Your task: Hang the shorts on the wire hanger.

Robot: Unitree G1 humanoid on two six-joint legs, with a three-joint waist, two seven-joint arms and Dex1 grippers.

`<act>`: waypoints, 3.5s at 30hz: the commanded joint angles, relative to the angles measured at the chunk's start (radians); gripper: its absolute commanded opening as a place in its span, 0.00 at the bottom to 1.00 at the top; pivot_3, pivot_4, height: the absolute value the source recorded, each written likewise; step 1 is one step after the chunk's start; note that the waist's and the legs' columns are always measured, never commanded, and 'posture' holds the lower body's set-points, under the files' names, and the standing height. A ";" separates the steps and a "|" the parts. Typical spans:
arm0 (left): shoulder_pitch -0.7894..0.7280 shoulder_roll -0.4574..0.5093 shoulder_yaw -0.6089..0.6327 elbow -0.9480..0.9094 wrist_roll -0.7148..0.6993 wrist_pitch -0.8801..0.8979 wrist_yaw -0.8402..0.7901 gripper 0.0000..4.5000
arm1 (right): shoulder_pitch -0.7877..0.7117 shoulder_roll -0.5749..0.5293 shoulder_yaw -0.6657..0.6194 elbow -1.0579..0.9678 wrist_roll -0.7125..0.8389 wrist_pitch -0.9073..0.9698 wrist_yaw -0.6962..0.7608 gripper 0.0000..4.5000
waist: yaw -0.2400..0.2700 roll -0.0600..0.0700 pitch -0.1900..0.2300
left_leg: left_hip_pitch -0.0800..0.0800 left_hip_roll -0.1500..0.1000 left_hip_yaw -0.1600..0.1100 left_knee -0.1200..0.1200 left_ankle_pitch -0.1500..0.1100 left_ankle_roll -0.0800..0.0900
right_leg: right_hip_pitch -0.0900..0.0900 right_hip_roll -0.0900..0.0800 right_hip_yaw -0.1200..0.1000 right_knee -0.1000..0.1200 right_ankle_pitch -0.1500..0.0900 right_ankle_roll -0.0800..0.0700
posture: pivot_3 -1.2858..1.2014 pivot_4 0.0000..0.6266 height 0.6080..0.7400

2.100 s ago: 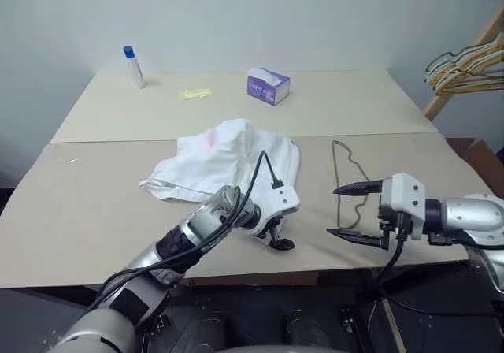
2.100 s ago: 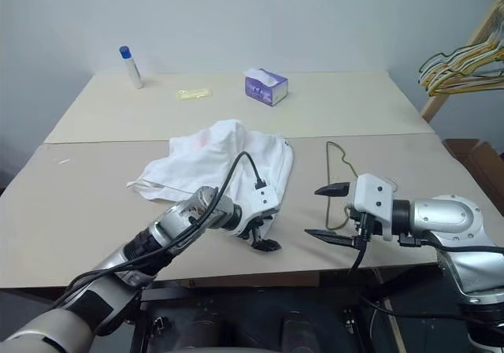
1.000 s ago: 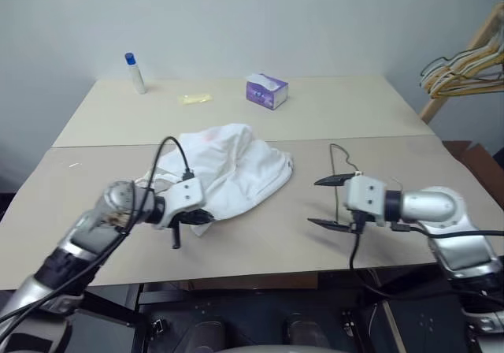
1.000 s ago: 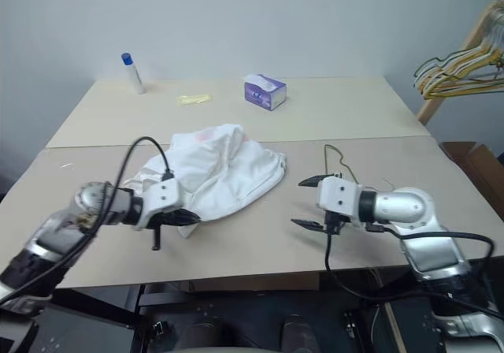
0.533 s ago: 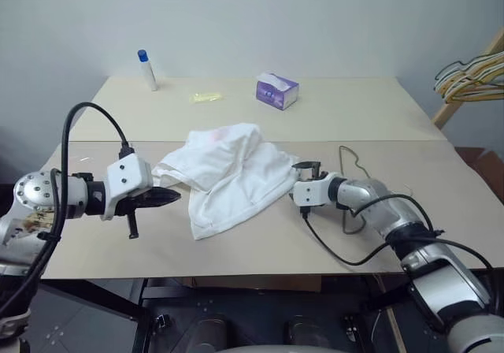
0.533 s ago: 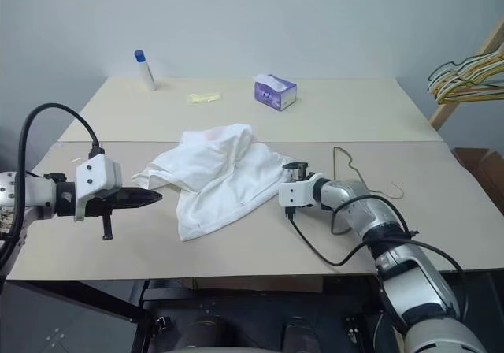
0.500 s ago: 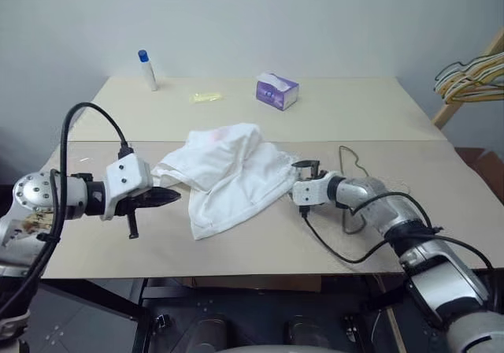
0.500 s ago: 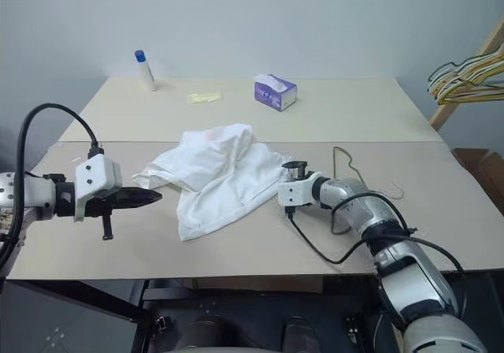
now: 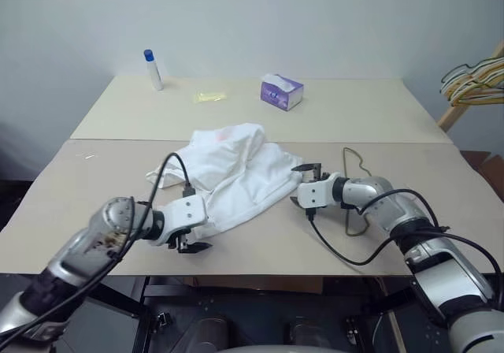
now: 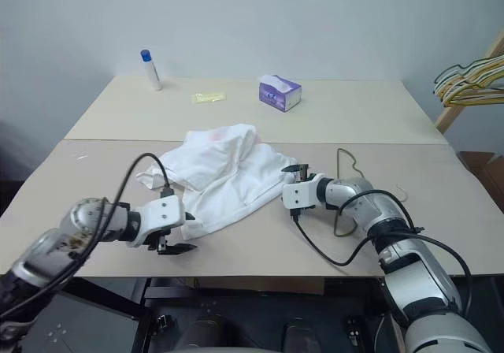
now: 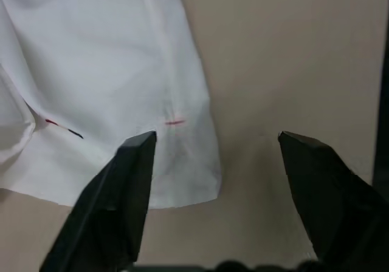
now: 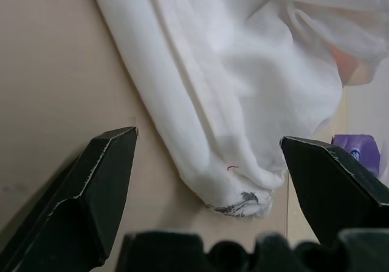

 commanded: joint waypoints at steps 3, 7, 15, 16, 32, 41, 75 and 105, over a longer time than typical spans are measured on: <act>-0.091 -0.039 -0.110 0.088 0.182 -0.030 0.039 0.99 | -0.003 -0.009 -0.039 -0.046 0.033 0.001 0.021 1.00 | -0.001 0.001 -0.001 | 0.000 0.000 0.000 0.000 0.000 0.000 | 0.000 0.000 0.000 0.000 0.000 0.000 | 0.60 0.01 1.00; -0.149 -0.063 -0.159 0.159 0.272 -0.008 0.044 0.99 | 0.006 -0.005 -0.046 -0.066 0.043 0.011 0.032 1.00 | 0.000 0.003 -0.003 | 0.002 0.000 0.000 0.000 0.000 0.000 | 0.001 0.000 0.000 0.001 0.000 0.000 | 0.59 0.01 1.00; -0.213 -0.103 -0.166 0.277 0.295 -0.030 0.003 0.64 | 0.005 -0.001 -0.055 -0.081 0.044 0.024 0.039 1.00 | -0.006 0.005 -0.007 | 0.003 0.000 0.000 0.000 0.000 0.000 | 0.002 0.000 0.001 0.001 0.000 0.000 | 0.59 0.00 1.00; -0.215 -0.112 -0.158 0.288 0.289 -0.024 0.004 0.57 | 0.004 -0.001 -0.055 -0.080 0.045 0.024 0.040 1.00 | -0.006 0.006 -0.007 | 0.003 0.000 0.000 0.000 0.000 0.000 | 0.002 0.000 0.001 0.001 0.000 0.000 | 0.59 0.00 1.00; -0.159 0.003 0.069 0.179 0.124 -0.085 -0.112 0.01 | -0.126 0.070 0.004 0.187 -0.122 0.043 -0.177 1.00 | -0.026 0.006 -0.009 | 0.000 0.000 -0.001 -0.001 0.000 0.000 | -0.003 0.000 0.002 0.003 -0.001 -0.001 | 0.61 0.01 1.00; -0.088 0.082 0.254 0.074 0.009 -0.007 -0.118 0.00 | -0.201 0.156 0.045 0.354 -0.177 0.004 -0.300 0.96 | -0.016 0.006 -0.008 | 0.002 0.000 -0.003 -0.001 0.000 0.000 | -0.003 0.000 0.002 0.007 -0.001 -0.001 | 0.63 0.01 1.00; 0.191 0.231 0.388 0.174 -0.214 -0.516 -0.462 0.00 | 0.453 -0.574 -0.199 -0.863 0.651 0.219 0.559 0.01 | -0.037 0.005 -0.007 | 0.006 0.004 -0.003 -0.007 0.001 -0.001 | -0.001 0.000 0.000 0.004 -0.007 -0.007 | 0.56 0.00 1.00; -1.123 -0.269 0.297 1.410 0.190 -1.136 0.685 0.00 | -0.622 0.006 -0.289 0.439 0.179 -0.096 -0.530 0.01 | -0.065 0.001 -0.007 | -0.027 -0.008 0.001 -0.016 0.011 -0.020 | -0.029 -0.007 -0.008 -0.005 -0.002 0.001 | 0.55 0.00 1.00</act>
